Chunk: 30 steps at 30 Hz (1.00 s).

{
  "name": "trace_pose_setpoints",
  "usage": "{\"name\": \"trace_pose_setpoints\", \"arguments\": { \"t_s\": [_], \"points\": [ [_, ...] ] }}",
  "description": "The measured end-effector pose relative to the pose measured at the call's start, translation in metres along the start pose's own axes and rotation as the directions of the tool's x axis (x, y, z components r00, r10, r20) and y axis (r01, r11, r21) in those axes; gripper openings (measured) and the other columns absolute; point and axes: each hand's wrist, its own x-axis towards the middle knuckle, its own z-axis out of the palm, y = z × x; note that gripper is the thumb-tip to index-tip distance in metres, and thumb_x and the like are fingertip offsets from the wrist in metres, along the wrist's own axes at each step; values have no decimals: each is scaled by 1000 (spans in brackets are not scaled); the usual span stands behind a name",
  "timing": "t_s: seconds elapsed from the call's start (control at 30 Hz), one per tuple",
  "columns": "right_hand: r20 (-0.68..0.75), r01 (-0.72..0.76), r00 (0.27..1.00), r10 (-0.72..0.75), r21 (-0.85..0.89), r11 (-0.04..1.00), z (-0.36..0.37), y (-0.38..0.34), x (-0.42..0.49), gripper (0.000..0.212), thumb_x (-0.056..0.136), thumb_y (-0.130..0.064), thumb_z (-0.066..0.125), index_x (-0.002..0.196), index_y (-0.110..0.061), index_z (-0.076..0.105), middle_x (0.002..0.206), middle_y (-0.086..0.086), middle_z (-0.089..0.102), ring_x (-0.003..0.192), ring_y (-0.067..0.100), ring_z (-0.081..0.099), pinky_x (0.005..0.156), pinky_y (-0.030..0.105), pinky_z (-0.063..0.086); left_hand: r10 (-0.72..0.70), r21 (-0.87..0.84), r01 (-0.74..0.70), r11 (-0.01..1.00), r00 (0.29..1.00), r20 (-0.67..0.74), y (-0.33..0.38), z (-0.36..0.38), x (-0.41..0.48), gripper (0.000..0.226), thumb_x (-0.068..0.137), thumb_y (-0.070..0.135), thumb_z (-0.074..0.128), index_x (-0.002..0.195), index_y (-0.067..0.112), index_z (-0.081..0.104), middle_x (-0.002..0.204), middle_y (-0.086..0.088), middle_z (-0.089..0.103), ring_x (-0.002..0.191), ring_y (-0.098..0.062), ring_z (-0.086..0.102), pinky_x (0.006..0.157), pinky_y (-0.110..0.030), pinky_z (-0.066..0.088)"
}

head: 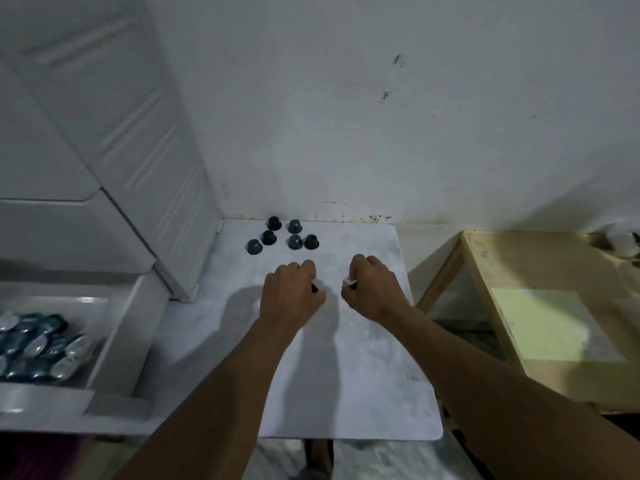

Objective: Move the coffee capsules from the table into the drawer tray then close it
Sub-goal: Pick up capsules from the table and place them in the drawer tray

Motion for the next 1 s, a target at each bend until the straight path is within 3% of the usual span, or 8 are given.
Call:
{"name": "trace_pose_setpoints", "arguments": {
  "t_s": [0.13, 0.27, 0.43, 0.6, 0.83, 1.0],
  "points": [
    [-41, 56, 998, -53, 65, 996, -9, -32, -37, 21, 81, -20, 65, 83, -15, 45, 84, 2, 47, 73, 20, 45, 63, 27, 33, -137, -144, 125, 982, 988, -70, -9, -36, -48, 23, 76, 27, 69, 89, 12, 57, 82, -5, 66, 73, -20, 59, 67, -31, 45],
    [-45, 128, 991, -124, 114, 985, -7, -70, -58, 24, 81, -20, 66, 94, -12, 48, 90, 2, 52, 78, 22, 49, 65, 28, 34, -234, -211, 210, 955, 968, -95, -28, -66, -81, 47, 75, 23, 72, 117, 9, 57, 108, -8, 65, 96, -24, 61, 81, -31, 45],
    [-53, 262, 965, -257, 125, 957, 10, -134, -69, 32, 82, -22, 66, 109, -10, 54, 103, 8, 57, 91, 26, 56, 73, 31, 41, -310, -186, 280, 942, 937, -160, -72, -102, -121, 33, 74, 21, 71, 104, 9, 62, 99, -8, 64, 88, -22, 58, 72, -27, 41],
    [-49, 358, 934, -355, 120, 926, 39, -205, -71, 34, 81, -22, 66, 111, -8, 57, 105, 10, 60, 96, 26, 56, 72, 27, 35, -341, -170, 307, 937, 910, -236, -131, -139, -153, 27, 73, 18, 69, 97, 7, 64, 97, -9, 62, 91, -25, 58, 71, -28, 38],
    [-85, 402, 915, -393, 154, 903, 90, -324, -74, 29, 82, -18, 67, 108, -10, 59, 105, 8, 58, 93, 25, 56, 72, 26, 38, -363, -123, 342, 932, 900, -242, -240, -197, -186, 47, 80, 23, 70, 124, 10, 56, 120, -10, 58, 108, -24, 55, 92, -31, 43],
    [-103, 371, 928, -358, 180, 911, 127, -384, -69, 36, 79, -10, 68, 114, -8, 59, 111, 11, 59, 100, 27, 55, 79, 25, 36, -336, -123, 315, 941, 913, -231, -307, -226, -190, 47, 82, 21, 70, 126, 12, 54, 124, -9, 53, 108, -22, 54, 95, -28, 42]
  ]
}}
